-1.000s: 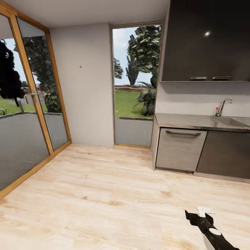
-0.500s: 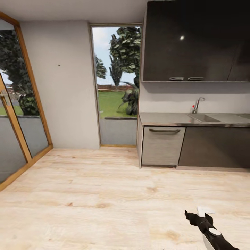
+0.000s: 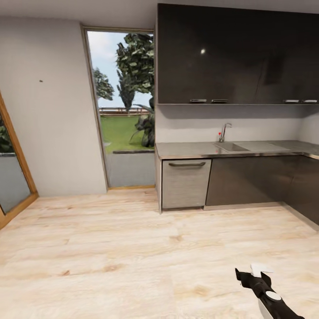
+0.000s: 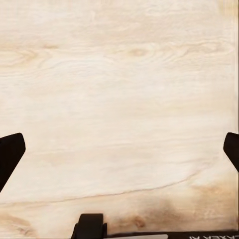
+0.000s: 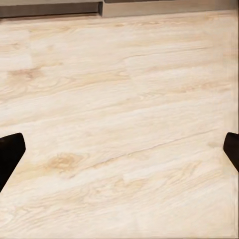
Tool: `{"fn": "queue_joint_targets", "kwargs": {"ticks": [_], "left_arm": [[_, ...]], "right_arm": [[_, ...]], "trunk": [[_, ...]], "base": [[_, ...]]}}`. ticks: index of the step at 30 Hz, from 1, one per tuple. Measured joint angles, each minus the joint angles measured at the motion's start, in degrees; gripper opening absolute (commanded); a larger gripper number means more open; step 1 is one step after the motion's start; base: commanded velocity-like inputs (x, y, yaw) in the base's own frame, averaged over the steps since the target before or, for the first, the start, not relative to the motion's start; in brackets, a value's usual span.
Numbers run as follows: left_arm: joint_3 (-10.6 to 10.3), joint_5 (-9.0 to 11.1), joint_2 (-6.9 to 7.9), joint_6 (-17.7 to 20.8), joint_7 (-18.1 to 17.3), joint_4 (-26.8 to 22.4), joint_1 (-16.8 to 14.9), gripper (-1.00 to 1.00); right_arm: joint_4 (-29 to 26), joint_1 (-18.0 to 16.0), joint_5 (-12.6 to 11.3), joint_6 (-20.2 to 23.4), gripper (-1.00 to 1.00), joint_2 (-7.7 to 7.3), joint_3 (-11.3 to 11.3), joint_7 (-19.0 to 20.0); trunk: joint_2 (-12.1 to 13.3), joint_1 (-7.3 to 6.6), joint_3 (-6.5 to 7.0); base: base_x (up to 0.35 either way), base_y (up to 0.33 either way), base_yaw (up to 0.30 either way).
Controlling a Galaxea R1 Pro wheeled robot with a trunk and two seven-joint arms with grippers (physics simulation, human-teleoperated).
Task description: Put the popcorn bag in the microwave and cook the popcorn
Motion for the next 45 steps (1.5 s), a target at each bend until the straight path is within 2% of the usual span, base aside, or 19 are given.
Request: {"fn": "queue_joint_targets", "kwargs": {"ticks": [19, 22, 24, 26, 28, 30, 33, 34, 39, 41, 45], "left_arm": [[0.06, 0.00, 0.05, 0.00, 0.00, 0.00, 0.00, 1.00], [0.77, 0.00, 0.05, 0.00, 0.00, 0.00, -0.01, 1.00], [1.29, 0.00, 0.06, -0.01, 0.00, 0.02, -0.01, 1.00], [1.43, 0.00, 0.11, -0.01, 0.00, 0.01, 0.00, 1.00], [1.50, -0.01, 0.14, -0.01, 0.00, 0.01, 0.00, 1.00], [1.51, 0.00, 0.15, -0.01, 0.00, 0.00, 0.00, 1.00], [1.52, 0.00, 0.09, -0.01, 0.00, 0.00, 0.00, 1.00], [1.52, 0.00, 0.08, 0.00, 0.00, 0.00, 0.00, 1.00], [1.52, 0.00, 0.07, 0.00, 0.00, 0.00, 0.00, 1.00], [1.53, 0.00, 0.08, 0.00, 0.00, -0.01, 0.00, 1.00], [1.53, 0.00, 0.08, 0.00, 0.00, -0.01, 0.00, 1.00]], "right_arm": [[-0.01, 0.01, 0.00, 0.02, 1.00, -0.05, 0.00, 0.02], [-0.65, -0.59, -0.01, 0.39, 1.00, -0.02, -0.14, 0.17], [-5.56, -2.35, 0.04, 2.68, 1.00, 0.01, -0.22, 0.18], [-11.90, -4.73, 0.07, 8.89, 1.00, -0.01, -0.21, 0.17], [-22.99, -7.06, -0.04, 19.34, 1.00, 0.02, -0.28, 0.16], [-28.95, -7.55, -0.06, 23.89, 1.00, 0.54, -0.17, 0.12], [-35.16, -7.74, 0.06, 27.98, 1.00, 3.24, 1.11, 0.01], [-35.88, -7.67, 0.10, 28.58, 1.00, 3.64, 1.87, -0.07], [-37.38, -7.30, 0.09, 29.45, 1.00, 2.87, 2.44, -0.15], [-41.35, -6.49, 0.12, 30.17, 1.00, 2.73, 2.53, -0.16], [-51.99, -2.22, 0.07, 34.27, 1.00, 2.72, 2.51, -0.16]], "trunk": [[0.00, 0.00, 0.00], [0.00, 0.00, 0.00], [0.00, 0.00, 0.01], [0.00, 0.00, 0.01], [0.00, 0.00, 0.01], [0.00, 0.00, 0.01], [0.00, 0.00, -0.07], [0.00, 0.00, -0.11], [0.00, 0.00, -0.30], [0.00, 0.00, -0.32], [0.00, 0.00, -0.33]], "base": [[0.000, -0.023, -0.300], [0.000, 0.000, -0.300], [0.000, 0.000, -0.300], [0.000, 0.000, -0.300], [0.000, 0.000, -0.300], [0.000, 0.000, -0.297], [0.000, 0.000, -0.277], [0.000, 0.000, -0.270], [0.000, 0.000, -0.272], [0.000, 0.000, -0.283], [0.000, 0.000, -0.285]]}}
